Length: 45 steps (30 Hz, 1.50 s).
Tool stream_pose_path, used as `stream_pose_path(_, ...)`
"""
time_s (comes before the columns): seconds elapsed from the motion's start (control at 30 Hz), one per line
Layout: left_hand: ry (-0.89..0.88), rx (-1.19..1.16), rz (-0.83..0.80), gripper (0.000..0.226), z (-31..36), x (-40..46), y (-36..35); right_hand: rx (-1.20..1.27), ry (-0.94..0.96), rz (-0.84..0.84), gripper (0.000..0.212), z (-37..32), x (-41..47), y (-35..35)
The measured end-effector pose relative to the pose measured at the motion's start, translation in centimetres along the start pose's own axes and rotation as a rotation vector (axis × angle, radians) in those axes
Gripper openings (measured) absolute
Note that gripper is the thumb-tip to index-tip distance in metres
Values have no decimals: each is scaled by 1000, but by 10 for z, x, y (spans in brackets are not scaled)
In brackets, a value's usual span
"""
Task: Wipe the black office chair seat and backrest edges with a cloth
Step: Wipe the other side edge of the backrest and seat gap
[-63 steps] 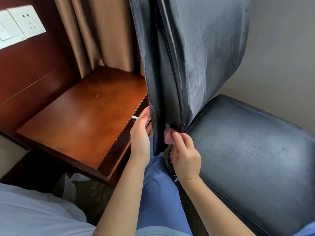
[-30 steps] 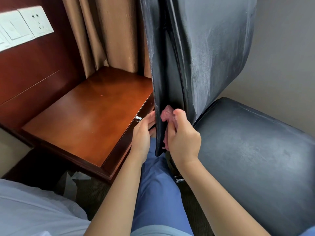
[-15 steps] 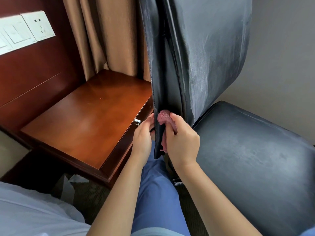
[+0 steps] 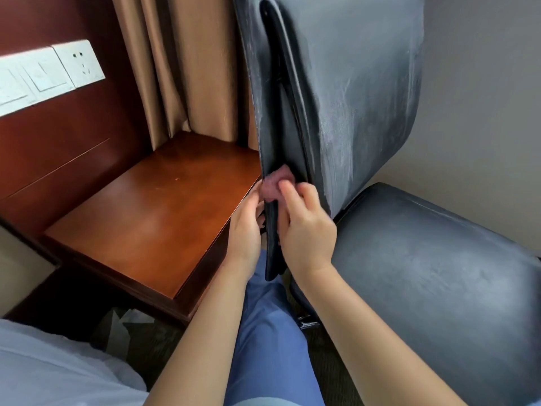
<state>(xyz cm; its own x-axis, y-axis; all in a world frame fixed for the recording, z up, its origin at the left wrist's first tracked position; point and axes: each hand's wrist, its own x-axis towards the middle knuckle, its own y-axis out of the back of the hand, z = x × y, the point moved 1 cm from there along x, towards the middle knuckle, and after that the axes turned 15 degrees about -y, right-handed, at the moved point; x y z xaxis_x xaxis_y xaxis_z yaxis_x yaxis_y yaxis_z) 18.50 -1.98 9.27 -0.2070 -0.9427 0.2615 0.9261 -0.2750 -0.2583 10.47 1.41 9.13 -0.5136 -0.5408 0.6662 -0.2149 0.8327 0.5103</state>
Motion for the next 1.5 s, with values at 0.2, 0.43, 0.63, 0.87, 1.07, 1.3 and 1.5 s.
stream_pose_path(0.2, -13, 22, -26, 34, 6, 4, 2, -64, -25, -75, 30, 16, -22, -2)
stream_pose_path(0.43, -33, 32, -46, 35, 17, 11, -1, 4, 76, 55, 20, -15, 30, 17)
stream_pose_path(0.63, -46, 24, -68, 38, 20, 6, -3, -92, 58, -79, 33, 15, -16, -4)
stream_pose_path(0.87, -23, 31, -17, 32, 13, 4, -3, -19, 126, 21, 27, 9, 6, 5)
stream_pose_path(1.07, -31, 48, -37, 37, 13, 2, 0, 26, -54, -105, 36, 19, -35, -16)
stream_pose_path(1.3, -38, 24, -20, 32, 24, 11, -2, -8, 188, 270, 28, -11, 28, 7)
stream_pose_path(1.5, -16, -52, -27, 42, 35, 19, -1, -160, 278, 186, 35, 14, 10, -8)
